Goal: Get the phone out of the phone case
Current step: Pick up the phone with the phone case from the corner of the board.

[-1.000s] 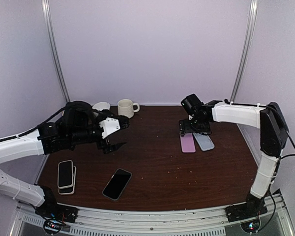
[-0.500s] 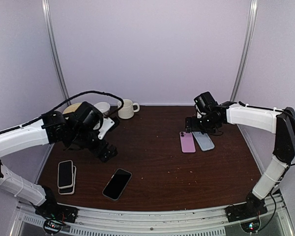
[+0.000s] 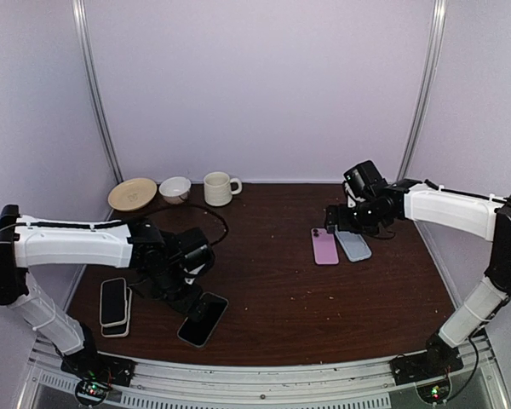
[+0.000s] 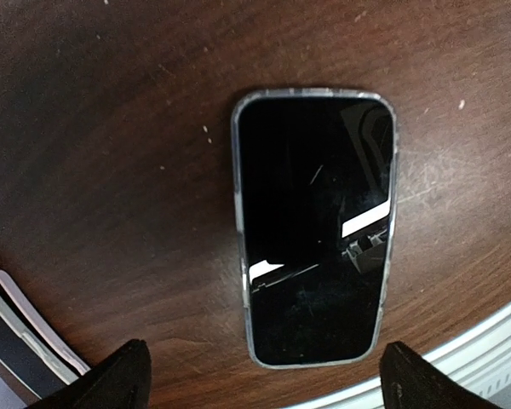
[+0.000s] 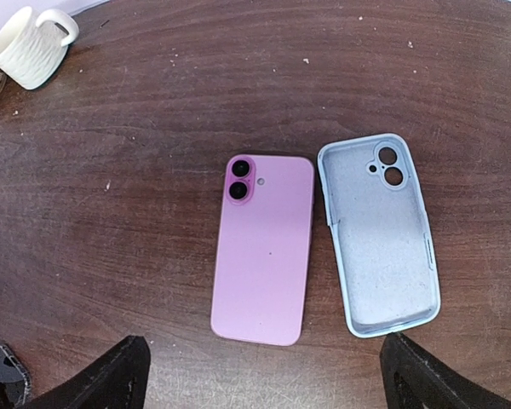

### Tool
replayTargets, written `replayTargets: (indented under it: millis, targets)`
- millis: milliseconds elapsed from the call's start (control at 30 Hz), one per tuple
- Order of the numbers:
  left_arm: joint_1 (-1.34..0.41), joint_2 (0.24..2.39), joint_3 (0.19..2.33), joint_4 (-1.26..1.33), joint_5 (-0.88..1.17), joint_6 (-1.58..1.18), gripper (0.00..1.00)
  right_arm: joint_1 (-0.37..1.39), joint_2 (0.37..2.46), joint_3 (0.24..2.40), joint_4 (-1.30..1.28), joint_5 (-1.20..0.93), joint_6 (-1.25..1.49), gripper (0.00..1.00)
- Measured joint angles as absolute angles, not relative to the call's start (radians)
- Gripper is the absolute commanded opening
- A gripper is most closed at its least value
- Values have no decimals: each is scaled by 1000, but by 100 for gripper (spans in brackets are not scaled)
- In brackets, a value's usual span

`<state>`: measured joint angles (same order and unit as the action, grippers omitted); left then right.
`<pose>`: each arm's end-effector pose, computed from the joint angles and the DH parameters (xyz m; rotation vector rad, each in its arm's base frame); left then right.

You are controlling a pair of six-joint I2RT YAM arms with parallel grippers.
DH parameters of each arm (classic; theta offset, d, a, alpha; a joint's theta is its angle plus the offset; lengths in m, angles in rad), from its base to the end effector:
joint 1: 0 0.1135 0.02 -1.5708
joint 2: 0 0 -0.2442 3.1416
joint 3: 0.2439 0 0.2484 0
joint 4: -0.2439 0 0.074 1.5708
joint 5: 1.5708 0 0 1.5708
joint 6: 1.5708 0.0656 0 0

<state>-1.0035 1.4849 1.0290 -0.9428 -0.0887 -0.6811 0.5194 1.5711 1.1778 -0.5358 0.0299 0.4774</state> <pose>0.1477 -0.2210 0.1672 0.4638 2.9227 -0.1031 0.3042 0.1716 0.2089 -0.0407 2.5390 0.3700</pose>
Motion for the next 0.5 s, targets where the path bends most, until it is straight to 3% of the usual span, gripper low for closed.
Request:
replayTargets:
  millis: [500]
  targets:
    - [-1095, 1666, 1040, -928, -69, -837, 98, 519, 1558, 1133, -534, 30, 477, 99]
